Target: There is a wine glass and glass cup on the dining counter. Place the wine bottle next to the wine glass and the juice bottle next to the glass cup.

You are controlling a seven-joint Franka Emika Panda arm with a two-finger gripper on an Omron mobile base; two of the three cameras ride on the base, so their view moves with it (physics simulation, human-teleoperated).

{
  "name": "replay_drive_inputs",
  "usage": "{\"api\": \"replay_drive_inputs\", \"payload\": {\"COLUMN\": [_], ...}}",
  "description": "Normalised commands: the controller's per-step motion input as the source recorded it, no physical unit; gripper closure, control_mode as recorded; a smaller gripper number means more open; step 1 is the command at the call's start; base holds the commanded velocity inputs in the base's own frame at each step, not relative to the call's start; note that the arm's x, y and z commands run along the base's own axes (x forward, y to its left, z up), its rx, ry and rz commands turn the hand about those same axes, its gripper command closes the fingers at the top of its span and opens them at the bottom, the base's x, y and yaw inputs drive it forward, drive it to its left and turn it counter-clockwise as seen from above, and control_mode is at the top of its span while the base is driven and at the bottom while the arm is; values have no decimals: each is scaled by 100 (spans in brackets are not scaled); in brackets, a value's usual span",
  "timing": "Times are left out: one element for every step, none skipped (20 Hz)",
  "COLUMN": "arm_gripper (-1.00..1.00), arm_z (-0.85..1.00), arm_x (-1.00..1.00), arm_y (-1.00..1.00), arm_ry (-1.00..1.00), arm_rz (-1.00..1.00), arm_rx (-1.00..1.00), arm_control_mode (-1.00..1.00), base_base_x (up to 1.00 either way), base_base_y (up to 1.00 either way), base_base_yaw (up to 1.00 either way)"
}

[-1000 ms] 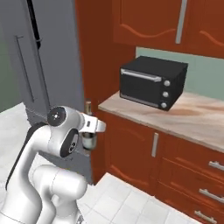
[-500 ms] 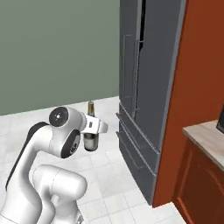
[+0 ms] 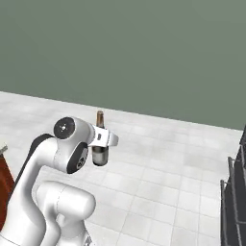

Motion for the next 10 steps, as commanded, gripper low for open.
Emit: {"api": "replay_drive_inputs", "payload": {"arm_gripper": [100, 100, 100, 100, 100, 100, 100, 100, 100, 100], "arm_z": [0, 0, 0, 0, 0, 0, 0, 0, 0, 0], "arm_x": [0, 0, 0, 0, 0, 0, 0, 0, 0, 0], "arm_y": [0, 0, 0, 0, 0, 0, 0, 0, 0, 0], "arm_ry": [0, 0, 0, 0, 0, 0, 0, 0, 0, 0], "arm_rz": [0, 0, 0, 0, 0, 0, 0, 0, 0, 0], "arm_rx": [0, 0, 0, 0, 0, 0, 0, 0, 0, 0], "arm_control_mode": [100, 100, 100, 100, 100, 100, 100, 100, 100, 100], "base_base_x": [2, 6, 16, 43, 73, 94, 94, 94, 94, 94], "base_base_y": [6, 8, 9, 5, 0, 0, 0, -7, -9, -11], "base_base_yaw": [95, 91, 83, 67, 46, 27, 20, 12, 10, 9]}}
